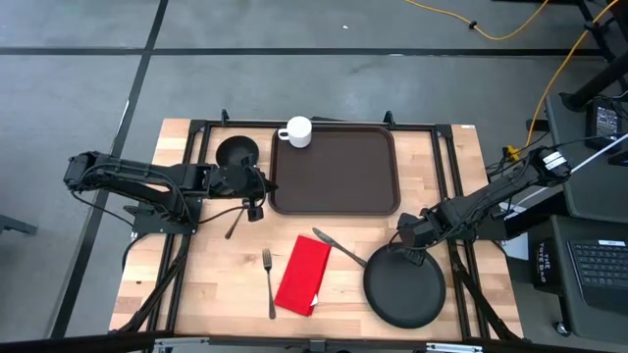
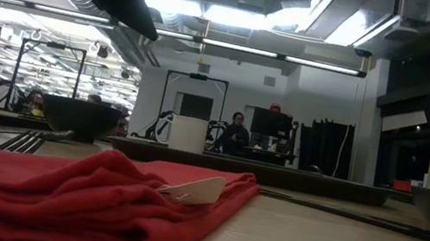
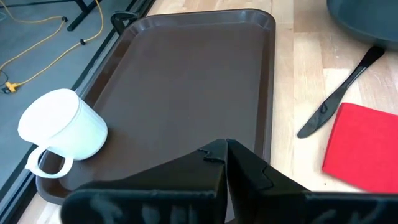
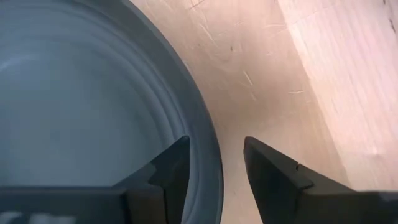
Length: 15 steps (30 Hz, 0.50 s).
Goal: Set up tray
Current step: Put the black plate on the brown serving tray to the bottom right of the white cup
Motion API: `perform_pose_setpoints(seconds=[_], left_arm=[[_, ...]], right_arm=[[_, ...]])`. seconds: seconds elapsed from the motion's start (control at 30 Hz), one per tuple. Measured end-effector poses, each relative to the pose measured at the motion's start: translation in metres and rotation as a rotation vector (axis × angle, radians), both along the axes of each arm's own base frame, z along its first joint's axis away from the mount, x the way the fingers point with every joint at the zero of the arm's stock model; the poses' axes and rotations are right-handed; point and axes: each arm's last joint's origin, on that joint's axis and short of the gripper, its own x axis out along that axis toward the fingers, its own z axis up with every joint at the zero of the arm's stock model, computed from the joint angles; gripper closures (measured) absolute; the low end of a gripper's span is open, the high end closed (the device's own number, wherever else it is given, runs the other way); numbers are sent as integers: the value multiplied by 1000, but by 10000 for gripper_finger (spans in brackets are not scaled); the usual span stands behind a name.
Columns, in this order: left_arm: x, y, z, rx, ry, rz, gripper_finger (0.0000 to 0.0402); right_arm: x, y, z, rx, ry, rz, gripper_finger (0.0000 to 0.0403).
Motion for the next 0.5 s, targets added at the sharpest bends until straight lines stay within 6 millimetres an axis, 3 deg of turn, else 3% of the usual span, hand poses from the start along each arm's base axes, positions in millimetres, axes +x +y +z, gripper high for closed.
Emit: perform_pose_setpoints(seconds=[0.5], left_arm=[[0, 0, 0, -2, 0, -2, 398]], right_arm=[[3, 2, 1, 21, -31, -2, 247]])
